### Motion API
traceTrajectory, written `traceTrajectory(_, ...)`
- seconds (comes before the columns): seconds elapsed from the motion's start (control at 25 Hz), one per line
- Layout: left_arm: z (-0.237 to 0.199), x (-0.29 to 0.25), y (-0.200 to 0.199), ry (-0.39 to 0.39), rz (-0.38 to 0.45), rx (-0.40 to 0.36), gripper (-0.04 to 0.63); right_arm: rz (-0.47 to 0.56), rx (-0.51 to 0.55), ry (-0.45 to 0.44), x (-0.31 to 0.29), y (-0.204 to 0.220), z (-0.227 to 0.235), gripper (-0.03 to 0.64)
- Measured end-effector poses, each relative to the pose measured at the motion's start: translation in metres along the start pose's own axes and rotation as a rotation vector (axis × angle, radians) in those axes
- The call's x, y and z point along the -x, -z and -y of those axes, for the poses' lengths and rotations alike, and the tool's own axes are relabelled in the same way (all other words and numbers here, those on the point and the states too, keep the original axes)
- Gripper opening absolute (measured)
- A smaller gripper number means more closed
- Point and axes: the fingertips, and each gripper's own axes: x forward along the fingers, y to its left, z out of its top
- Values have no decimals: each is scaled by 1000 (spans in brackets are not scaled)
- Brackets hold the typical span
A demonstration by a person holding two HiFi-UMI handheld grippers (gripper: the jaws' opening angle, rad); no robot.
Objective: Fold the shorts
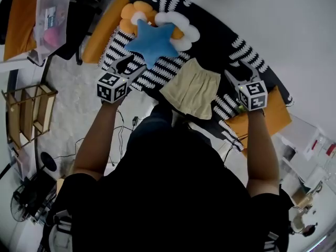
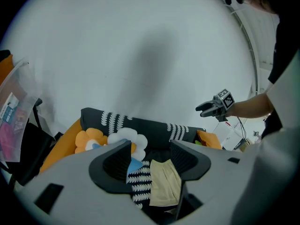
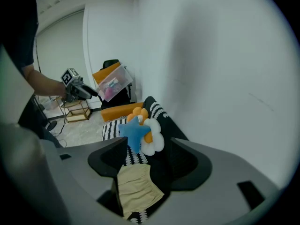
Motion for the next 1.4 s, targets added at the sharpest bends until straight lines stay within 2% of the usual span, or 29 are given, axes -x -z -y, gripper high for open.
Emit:
traceTrajectory(0.32,-8,-24,63,-12,-86,24,278,-140,187,-121,-78,22,-14,287)
traceTrajectory(0.48,-6,-31,95,-52,-124,53,279,-195,270,-206,-111,41,-17,281)
traceTrajectory(0.72,0,-40,138,-144,-137,116,279,-230,365,-320,-146,71,-25,273)
traceTrajectory(1.08,18,-84,212,-204,-166,181,279,-304,524,-442,-208,116,-22,247)
traceTrajectory(1.4,24,-116,277,-180,-225,142,279,-365,610,-479,-253,154,-42,230)
